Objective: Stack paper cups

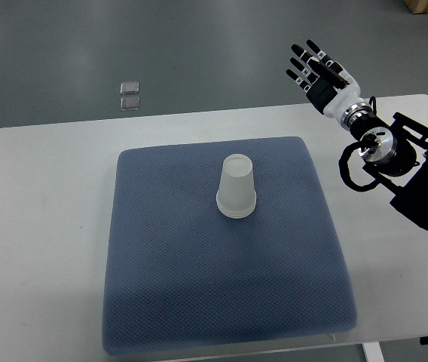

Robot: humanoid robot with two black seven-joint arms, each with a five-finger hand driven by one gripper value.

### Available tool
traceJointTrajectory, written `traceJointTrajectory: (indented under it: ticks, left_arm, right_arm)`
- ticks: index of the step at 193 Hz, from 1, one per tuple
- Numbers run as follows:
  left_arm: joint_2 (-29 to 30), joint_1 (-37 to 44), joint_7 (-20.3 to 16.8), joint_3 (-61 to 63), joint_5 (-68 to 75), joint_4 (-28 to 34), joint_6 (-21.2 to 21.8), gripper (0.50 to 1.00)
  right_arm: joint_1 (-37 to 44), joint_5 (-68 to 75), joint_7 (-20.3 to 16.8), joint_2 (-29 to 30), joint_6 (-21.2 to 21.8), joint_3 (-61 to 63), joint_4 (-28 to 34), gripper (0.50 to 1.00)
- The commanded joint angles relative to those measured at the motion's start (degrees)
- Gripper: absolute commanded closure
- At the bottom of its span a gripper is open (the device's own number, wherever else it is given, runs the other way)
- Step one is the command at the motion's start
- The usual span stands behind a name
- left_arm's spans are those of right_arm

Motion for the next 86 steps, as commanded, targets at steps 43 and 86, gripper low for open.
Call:
traceJointTrajectory:
  ticks: [43, 86]
  left_arm:
    - [0.00, 0.02, 0.00, -0.01, 0.01, 0.08, 0.00, 0.500]
    - [0.00, -0.07, 0.00, -0.01, 0.01, 0.26, 0.00, 0.500]
  right_arm:
    - [-2.57, 0.29, 0.41, 1.76, 2.86, 0.09, -1.54, 0.574]
    - [-2.92, -0.15, 0.41, 1.76, 3.12, 0.09, -1.63, 0.574]
